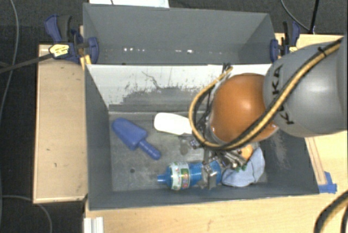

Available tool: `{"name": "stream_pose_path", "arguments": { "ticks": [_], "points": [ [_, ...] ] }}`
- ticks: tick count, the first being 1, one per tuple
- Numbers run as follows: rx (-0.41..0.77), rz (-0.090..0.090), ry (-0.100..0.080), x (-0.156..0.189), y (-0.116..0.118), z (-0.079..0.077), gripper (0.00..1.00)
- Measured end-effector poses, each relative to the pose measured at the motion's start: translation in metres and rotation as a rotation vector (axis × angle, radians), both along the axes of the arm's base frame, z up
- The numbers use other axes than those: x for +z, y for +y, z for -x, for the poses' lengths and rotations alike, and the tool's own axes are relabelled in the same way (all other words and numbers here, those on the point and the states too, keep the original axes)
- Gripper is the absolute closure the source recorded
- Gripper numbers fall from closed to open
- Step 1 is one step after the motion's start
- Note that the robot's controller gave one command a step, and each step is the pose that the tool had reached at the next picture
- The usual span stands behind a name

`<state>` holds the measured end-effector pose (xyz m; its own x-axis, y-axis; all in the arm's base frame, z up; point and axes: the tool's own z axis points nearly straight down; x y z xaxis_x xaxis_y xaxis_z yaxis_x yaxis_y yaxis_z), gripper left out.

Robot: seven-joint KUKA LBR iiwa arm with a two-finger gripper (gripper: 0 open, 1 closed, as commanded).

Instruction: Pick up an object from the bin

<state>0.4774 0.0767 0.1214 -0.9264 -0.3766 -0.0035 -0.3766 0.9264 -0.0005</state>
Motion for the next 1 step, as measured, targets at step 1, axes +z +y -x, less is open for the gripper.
{"name": "stream_pose_path", "arguments": {
  "ticks": [1],
  "points": [
    [0.009, -0.003, -0.005, -0.0479, -0.01, -0.0035, 0.0]
  ]
}}
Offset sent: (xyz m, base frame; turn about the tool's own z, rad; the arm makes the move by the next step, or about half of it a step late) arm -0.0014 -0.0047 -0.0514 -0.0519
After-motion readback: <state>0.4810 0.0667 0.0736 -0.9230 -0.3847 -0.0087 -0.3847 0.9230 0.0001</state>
